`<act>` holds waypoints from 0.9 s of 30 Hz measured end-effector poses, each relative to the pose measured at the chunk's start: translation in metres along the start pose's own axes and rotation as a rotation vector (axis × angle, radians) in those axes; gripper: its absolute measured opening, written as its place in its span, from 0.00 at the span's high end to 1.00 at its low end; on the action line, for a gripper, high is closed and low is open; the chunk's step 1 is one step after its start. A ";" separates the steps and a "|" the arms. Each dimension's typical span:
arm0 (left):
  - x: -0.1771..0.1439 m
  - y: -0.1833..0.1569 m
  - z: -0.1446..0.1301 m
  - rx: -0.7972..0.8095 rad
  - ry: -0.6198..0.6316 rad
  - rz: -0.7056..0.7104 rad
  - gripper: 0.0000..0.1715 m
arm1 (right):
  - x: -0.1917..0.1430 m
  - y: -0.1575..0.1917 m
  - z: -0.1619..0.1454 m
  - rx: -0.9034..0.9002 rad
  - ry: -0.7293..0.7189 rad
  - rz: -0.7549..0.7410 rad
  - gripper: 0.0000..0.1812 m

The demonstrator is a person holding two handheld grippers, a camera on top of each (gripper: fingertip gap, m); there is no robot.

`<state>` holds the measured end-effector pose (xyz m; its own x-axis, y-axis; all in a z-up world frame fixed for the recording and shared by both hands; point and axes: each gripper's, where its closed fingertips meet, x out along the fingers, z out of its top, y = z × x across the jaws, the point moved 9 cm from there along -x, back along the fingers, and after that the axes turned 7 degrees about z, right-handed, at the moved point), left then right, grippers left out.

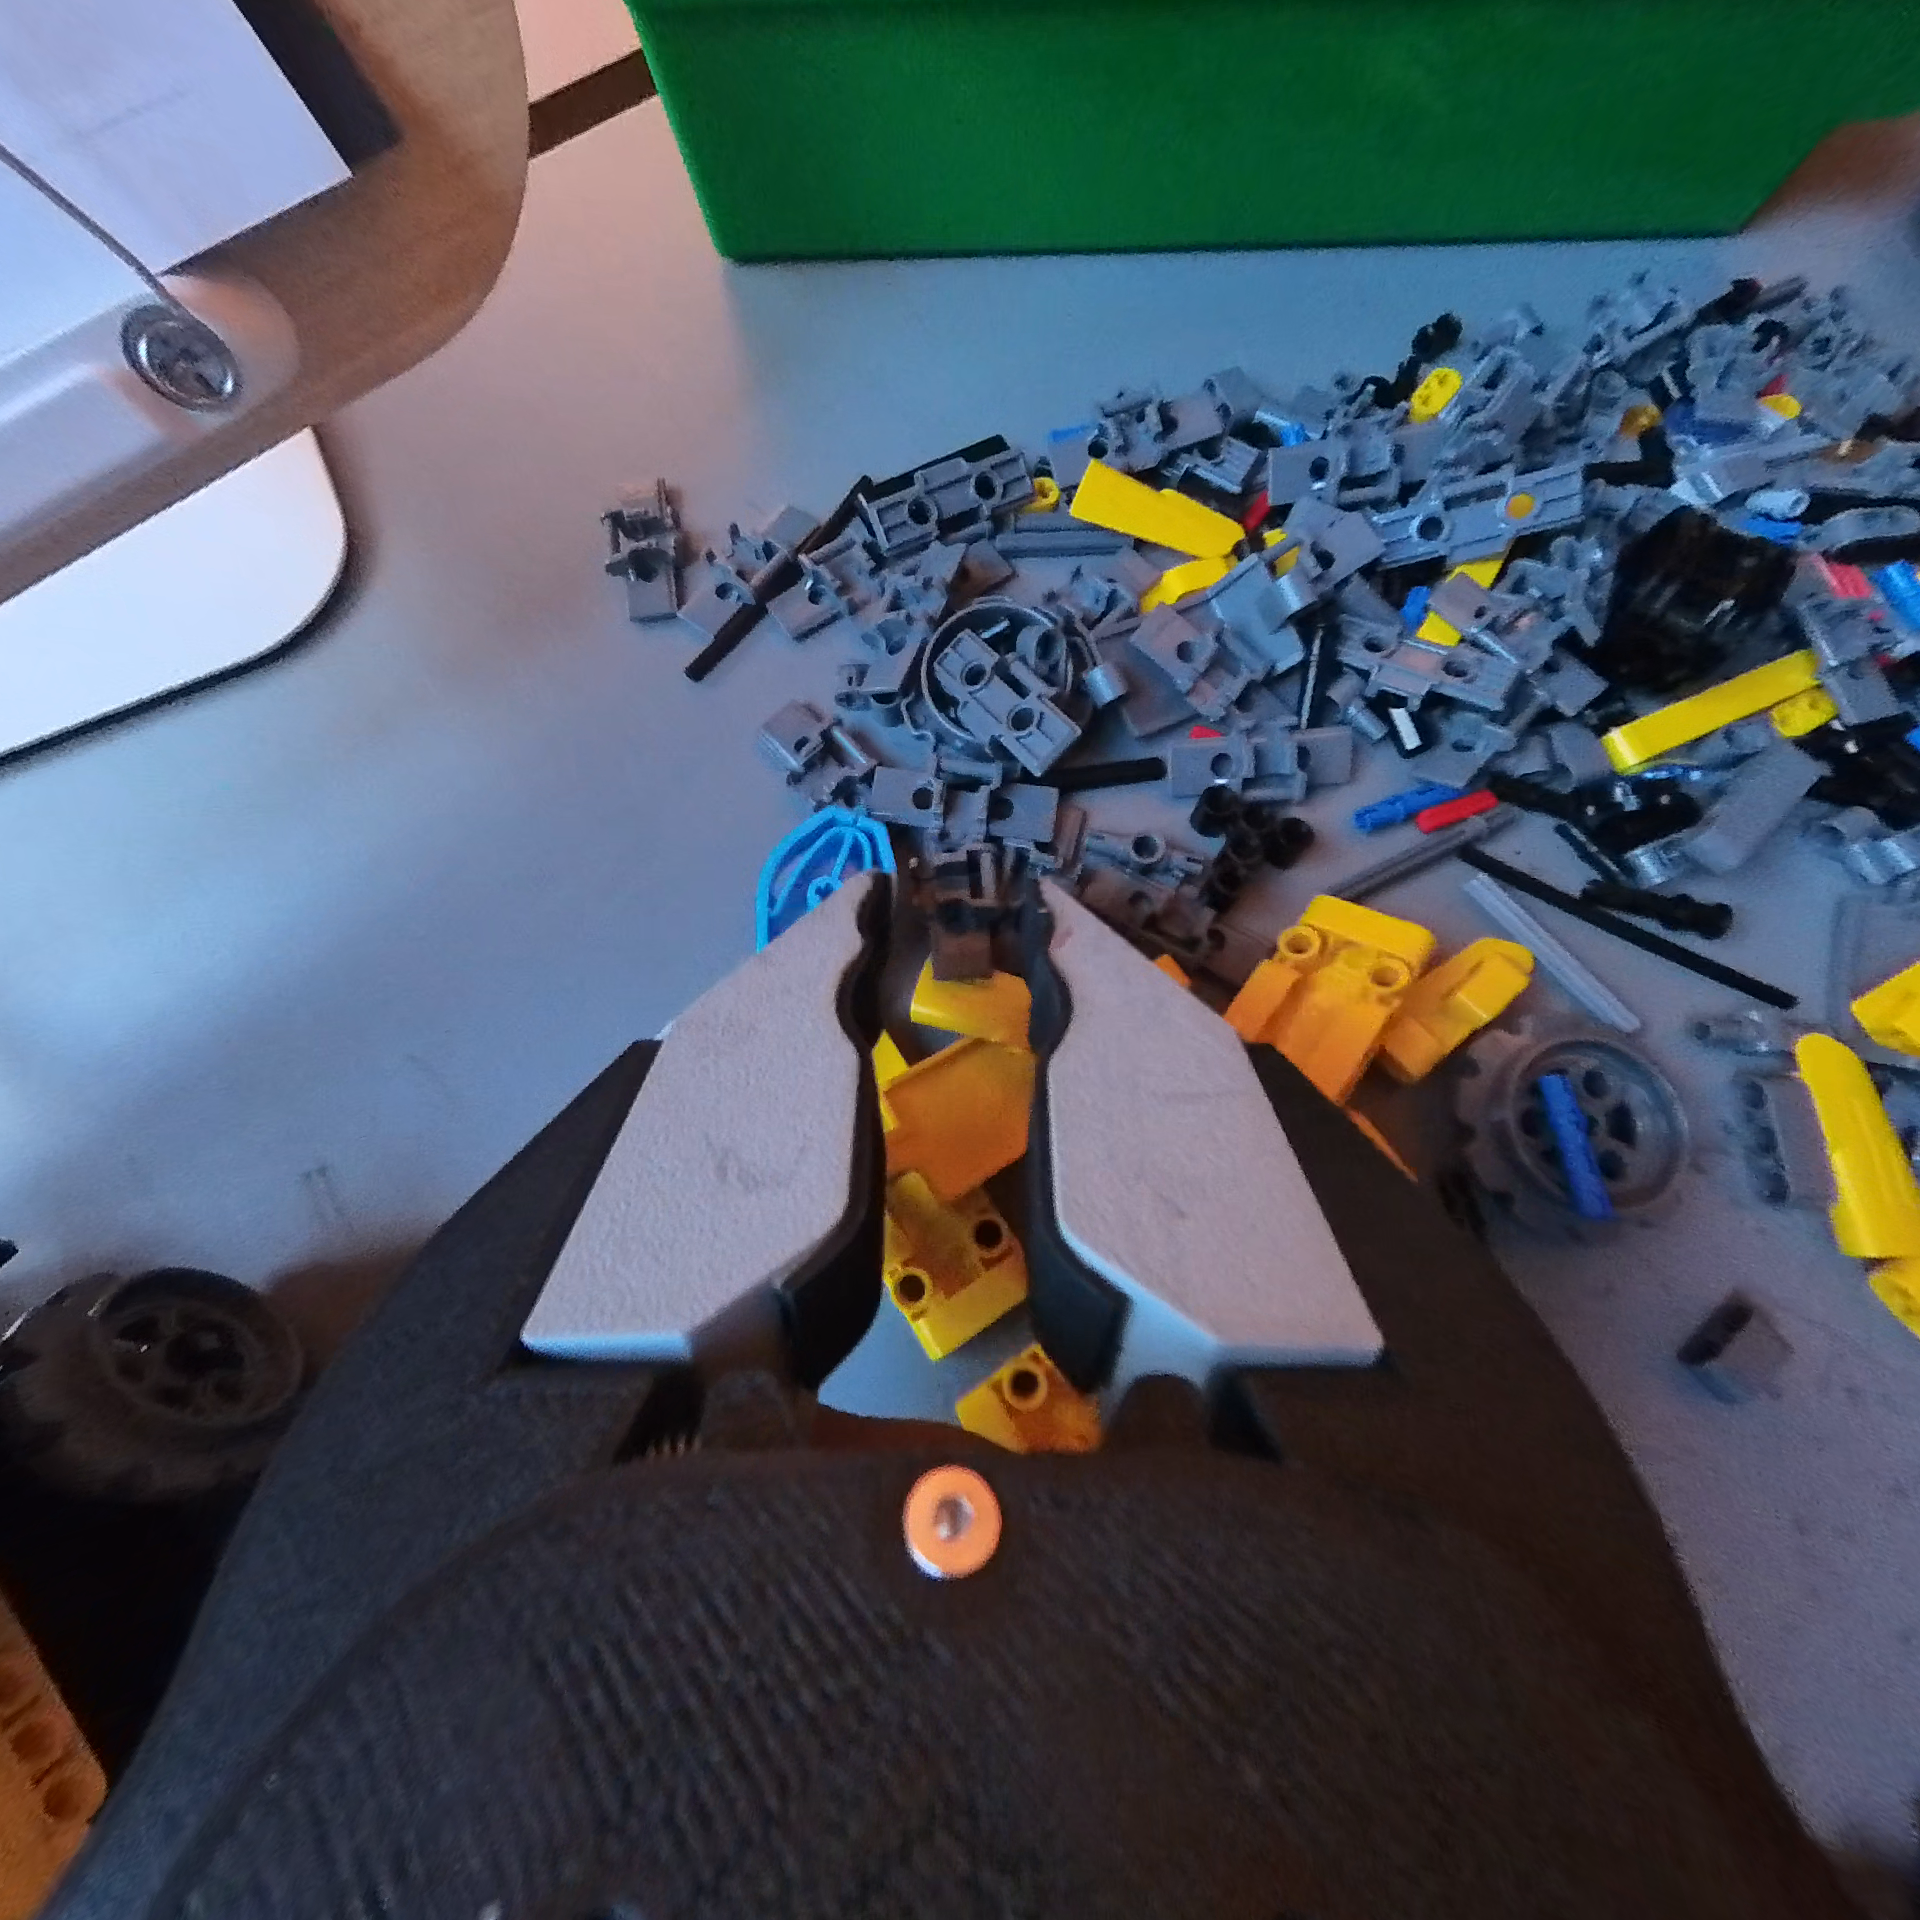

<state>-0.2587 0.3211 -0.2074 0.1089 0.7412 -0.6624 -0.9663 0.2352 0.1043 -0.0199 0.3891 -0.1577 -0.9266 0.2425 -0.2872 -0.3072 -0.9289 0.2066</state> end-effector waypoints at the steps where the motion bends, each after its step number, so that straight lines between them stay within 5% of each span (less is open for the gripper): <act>1: 0.001 0.000 -0.001 0.004 0.007 -0.002 0.89 | 0.000 0.000 0.000 -0.002 0.001 0.000 0.93; 8: 0.003 0.000 -0.001 0.050 0.011 0.029 0.91 | 0.001 0.002 0.000 -0.019 0.011 -0.002 0.92; 14: -0.018 0.001 0.014 0.075 -0.134 0.047 0.92 | 0.006 0.007 -0.003 -0.032 0.044 0.045 0.92; 17: -0.029 -0.005 0.022 0.079 -0.270 -0.030 0.91 | 0.012 0.016 -0.005 -0.038 0.066 0.138 0.92; 20: -0.031 -0.009 0.024 0.049 -0.277 -0.145 0.91 | 0.019 0.025 -0.008 -0.057 0.095 0.193 0.90; 25: -0.060 -0.031 0.033 0.088 -0.573 -0.514 0.91 | 0.023 0.048 -0.006 -0.054 0.069 0.433 0.85; 27: -0.076 -0.040 0.033 0.225 -0.751 -0.448 0.91 | 0.021 0.055 -0.003 -0.007 0.036 0.550 0.85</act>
<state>-0.2211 0.2758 -0.1364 0.6642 0.7472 -0.0249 -0.7367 0.6598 0.1478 -0.0553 0.3420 -0.1554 -0.9419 -0.2893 -0.1705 0.2224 -0.9179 0.3287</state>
